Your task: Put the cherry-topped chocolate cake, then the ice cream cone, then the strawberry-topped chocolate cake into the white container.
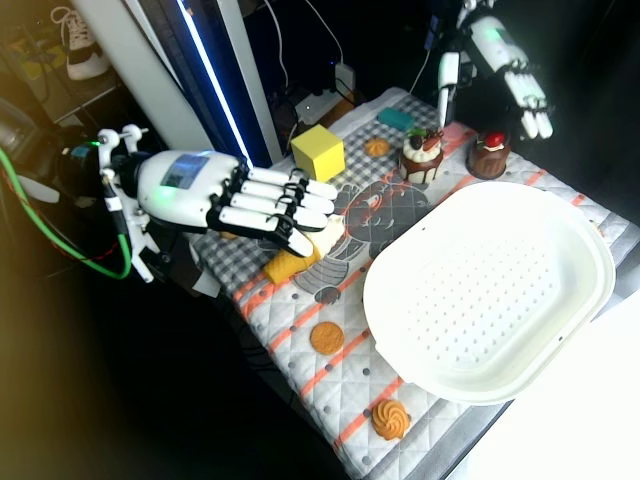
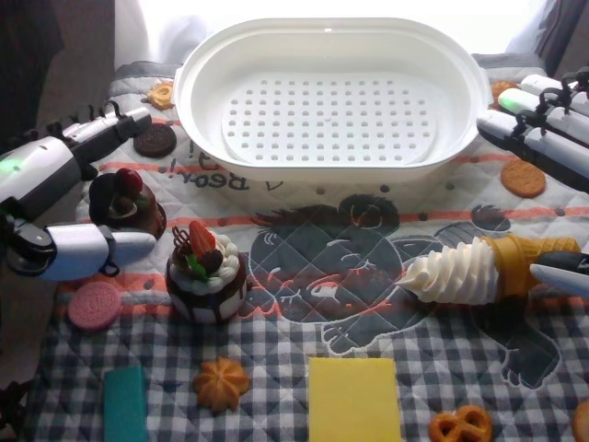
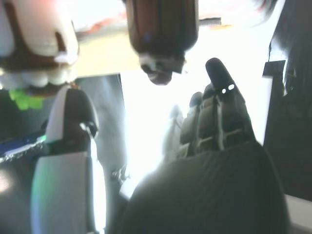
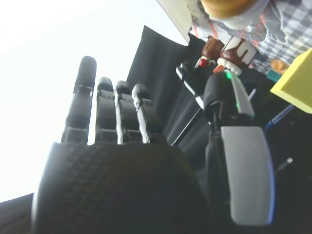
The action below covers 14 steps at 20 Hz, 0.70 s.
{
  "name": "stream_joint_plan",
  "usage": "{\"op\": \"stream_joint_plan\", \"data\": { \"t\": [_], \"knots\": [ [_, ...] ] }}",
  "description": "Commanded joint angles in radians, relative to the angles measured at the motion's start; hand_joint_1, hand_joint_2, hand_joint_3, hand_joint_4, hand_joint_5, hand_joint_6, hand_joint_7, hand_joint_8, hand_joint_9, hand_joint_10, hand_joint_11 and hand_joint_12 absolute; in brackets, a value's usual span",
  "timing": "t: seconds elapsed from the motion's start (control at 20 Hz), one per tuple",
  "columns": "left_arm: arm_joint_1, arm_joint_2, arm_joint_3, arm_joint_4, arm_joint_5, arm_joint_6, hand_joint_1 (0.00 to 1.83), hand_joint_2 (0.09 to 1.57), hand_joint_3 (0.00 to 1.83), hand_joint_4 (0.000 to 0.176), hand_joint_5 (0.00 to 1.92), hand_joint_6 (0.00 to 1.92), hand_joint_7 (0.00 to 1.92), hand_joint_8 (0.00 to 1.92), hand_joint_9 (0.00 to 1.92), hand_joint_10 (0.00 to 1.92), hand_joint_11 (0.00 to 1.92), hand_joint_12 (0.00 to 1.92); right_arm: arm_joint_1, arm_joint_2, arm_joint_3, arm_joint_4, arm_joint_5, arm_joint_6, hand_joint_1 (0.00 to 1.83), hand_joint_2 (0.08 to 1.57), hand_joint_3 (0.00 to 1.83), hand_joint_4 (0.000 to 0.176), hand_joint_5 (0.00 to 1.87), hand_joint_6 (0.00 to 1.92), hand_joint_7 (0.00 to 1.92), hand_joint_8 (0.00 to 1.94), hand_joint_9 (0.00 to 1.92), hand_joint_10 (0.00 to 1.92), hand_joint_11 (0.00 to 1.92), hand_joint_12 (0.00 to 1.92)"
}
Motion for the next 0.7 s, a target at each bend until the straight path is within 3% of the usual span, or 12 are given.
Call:
{"op": "stream_joint_plan", "data": {
  "t": [0.0, 0.05, 0.1, 0.15, 0.2, 0.25, 0.3, 0.35, 0.4, 0.65],
  "knots": [
    [-0.014, -0.004, 0.013, 0.013, -0.076, -0.005, 0.98, 1.15, 0.01, 0.045, 0.17, 0.02, 0.28, 0.03, 0.29, 0.07, 0.00, 1.22, 0.006, 0.001, 0.003, -0.001, 0.124, -0.001, 0.49, 1.24, 0.01, 0.000, 0.00, 0.00, 0.00, 0.00, 0.00, 0.00, 0.00, 0.68],
    [-0.020, -0.019, 0.031, 0.004, -0.051, -0.005, 1.05, 1.15, 0.00, 0.015, 0.27, 0.04, 0.42, 0.05, 0.40, 0.12, 0.00, 1.44, 0.006, -0.001, 0.003, 0.000, 0.124, -0.001, 0.48, 1.24, 0.00, 0.000, 0.00, 0.00, 0.00, 0.00, 0.00, 0.00, 0.00, 0.68],
    [-0.024, -0.032, 0.046, -0.004, -0.029, -0.004, 1.07, 1.15, 0.00, 0.000, 0.35, 0.03, 0.47, 0.03, 0.45, 0.14, 0.00, 1.51, 0.006, -0.002, 0.004, 0.000, 0.124, -0.001, 0.49, 1.24, 0.00, 0.000, 0.00, 0.00, 0.00, 0.00, 0.00, 0.00, 0.00, 0.68],
    [-0.029, -0.045, 0.061, -0.013, -0.011, -0.002, 1.08, 1.15, 0.00, 0.000, 0.44, 0.01, 0.55, 0.02, 0.49, 0.22, 0.00, 1.59, 0.006, -0.003, 0.003, 0.000, 0.124, -0.001, 0.49, 1.24, 0.00, 0.000, 0.00, 0.00, 0.00, 0.00, 0.00, 0.00, 0.00, 0.69],
    [-0.036, -0.062, 0.081, -0.033, 0.010, 0.010, 1.27, 1.19, 0.00, 0.000, 0.70, 0.06, 0.77, 1.01, 0.73, 0.49, 0.32, 1.62, 0.004, -0.003, 0.003, 0.002, 0.124, 0.000, 0.48, 1.24, 0.00, 0.000, 0.00, 0.00, 0.00, 0.00, 0.00, 0.00, 0.00, 0.68],
    [-0.042, -0.070, 0.088, -0.046, 0.024, 0.032, 1.24, 1.22, 0.00, 0.000, 0.73, 0.90, 0.85, 1.33, 0.80, 1.15, 0.61, 1.83, 0.004, -0.003, 0.003, 0.002, 0.124, 0.000, 0.50, 1.24, 0.00, 0.000, 0.00, 0.00, 0.00, 0.00, 0.00, 0.00, 0.00, 0.68],
    [-0.055, -0.084, 0.092, -0.079, 0.038, 0.110, 1.23, 1.21, 0.00, 0.000, 0.76, 1.05, 0.85, 1.43, 0.79, 1.41, 0.70, 1.88, 0.003, -0.003, 0.003, 0.003, 0.124, 0.000, 0.53, 1.25, 0.00, 0.000, 0.00, 0.00, 0.00, 0.00, 0.00, 0.00, 0.00, 0.63],
    [-0.070, -0.095, 0.089, -0.110, 0.040, 0.199, 1.22, 1.21, 0.00, 0.000, 0.78, 1.08, 0.84, 1.45, 0.75, 1.46, 0.68, 1.88, 0.002, -0.003, 0.003, 0.004, 0.124, 0.001, 0.53, 1.25, 0.00, 0.000, 0.00, 0.00, 0.00, 0.00, 0.00, 0.00, 0.00, 0.62],
    [-0.085, -0.106, 0.081, -0.140, 0.036, 0.297, 1.31, 1.21, 0.00, 0.000, 0.76, 1.18, 0.80, 1.31, 0.73, 1.51, 0.51, 1.73, 0.000, -0.004, 0.003, 0.006, 0.125, 0.001, 0.52, 1.26, 0.00, 0.000, 0.00, 0.00, 0.00, 0.00, 0.00, 0.00, 0.00, 0.51],
    [-0.101, -0.101, 0.071, -0.153, -0.010, 0.336, 1.34, 1.21, 0.00, 0.000, 0.76, 1.16, 0.80, 1.30, 0.73, 1.54, 0.44, 1.69, -0.002, -0.004, 0.003, 0.009, 0.125, 0.001, 0.53, 1.26, 0.00, 0.000, 0.00, 0.00, 0.00, 0.00, 0.00, 0.00, 0.00, 0.39]
  ]
}}
